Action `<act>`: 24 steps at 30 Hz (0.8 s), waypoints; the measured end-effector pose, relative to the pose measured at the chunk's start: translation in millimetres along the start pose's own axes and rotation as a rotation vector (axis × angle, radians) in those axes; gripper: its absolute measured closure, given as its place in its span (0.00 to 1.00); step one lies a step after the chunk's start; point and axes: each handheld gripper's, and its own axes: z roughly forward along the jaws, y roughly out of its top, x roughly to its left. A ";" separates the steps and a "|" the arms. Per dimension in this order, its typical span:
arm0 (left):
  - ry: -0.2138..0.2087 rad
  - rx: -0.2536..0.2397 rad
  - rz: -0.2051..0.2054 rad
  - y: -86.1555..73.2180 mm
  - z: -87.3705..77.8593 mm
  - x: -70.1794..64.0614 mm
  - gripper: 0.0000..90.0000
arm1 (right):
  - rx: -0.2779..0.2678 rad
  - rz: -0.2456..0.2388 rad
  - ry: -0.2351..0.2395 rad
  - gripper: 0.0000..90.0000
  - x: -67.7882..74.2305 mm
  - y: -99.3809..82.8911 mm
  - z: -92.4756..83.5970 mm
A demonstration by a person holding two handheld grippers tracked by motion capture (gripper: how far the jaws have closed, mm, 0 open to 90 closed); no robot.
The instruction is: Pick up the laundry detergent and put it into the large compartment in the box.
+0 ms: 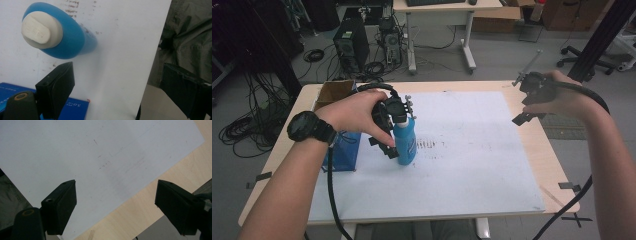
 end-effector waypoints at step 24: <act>0.048 -0.017 -0.090 11.1 -11.9 5.3 0.14 | -0.001 -0.001 0.003 0.19 -2.7 -3.3 0.8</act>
